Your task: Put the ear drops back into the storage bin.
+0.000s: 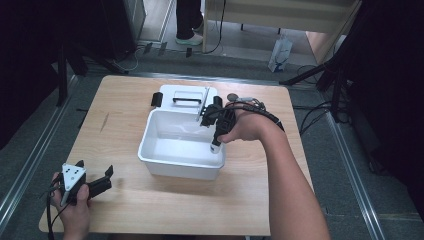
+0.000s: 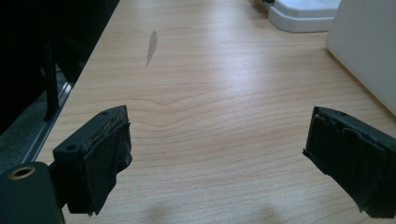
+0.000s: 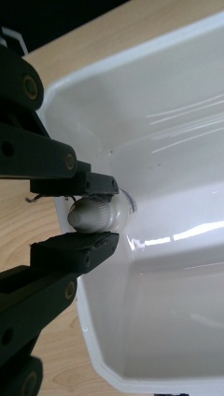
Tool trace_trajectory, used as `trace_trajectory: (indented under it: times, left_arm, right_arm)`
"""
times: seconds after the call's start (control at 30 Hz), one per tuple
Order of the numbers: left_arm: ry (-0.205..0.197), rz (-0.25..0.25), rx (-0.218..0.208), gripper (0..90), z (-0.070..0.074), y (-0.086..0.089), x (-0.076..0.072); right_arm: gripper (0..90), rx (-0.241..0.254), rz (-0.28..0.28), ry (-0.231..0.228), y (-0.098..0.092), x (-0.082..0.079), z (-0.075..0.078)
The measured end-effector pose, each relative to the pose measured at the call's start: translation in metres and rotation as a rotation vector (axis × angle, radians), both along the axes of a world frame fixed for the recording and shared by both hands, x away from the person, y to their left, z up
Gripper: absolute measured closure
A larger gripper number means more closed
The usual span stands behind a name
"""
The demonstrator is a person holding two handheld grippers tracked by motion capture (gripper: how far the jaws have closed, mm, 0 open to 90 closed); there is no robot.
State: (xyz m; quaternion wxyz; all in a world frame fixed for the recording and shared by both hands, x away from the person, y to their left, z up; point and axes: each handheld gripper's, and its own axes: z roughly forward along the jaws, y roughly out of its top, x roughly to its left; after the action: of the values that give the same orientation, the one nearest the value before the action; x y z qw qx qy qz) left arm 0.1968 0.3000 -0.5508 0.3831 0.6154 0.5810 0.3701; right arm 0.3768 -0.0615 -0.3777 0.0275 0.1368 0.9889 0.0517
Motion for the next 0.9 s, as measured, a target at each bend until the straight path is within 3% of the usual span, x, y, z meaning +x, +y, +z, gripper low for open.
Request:
trace_trajectory:
  times: [0.47, 0.63, 0.9]
  left_arm:
    - [-0.002, 0.000, 0.001, 7.6, 0.000, 0.000, 0.000]
    - [-0.002, 0.000, -0.002, 7.6, 0.000, 0.000, 0.000]
    - [-0.001, -0.002, -0.003, 7.6, 0.000, 0.000, 0.000]
  right_arm:
    - [72.1, -0.009, 0.034, -0.017, 0.000, 0.005, -0.029]
    - [72.1, -0.024, 0.079, -0.042, 0.001, 0.005, -0.041]
    - [72.1, -0.034, 0.081, -0.050, 0.002, 0.008, -0.052]
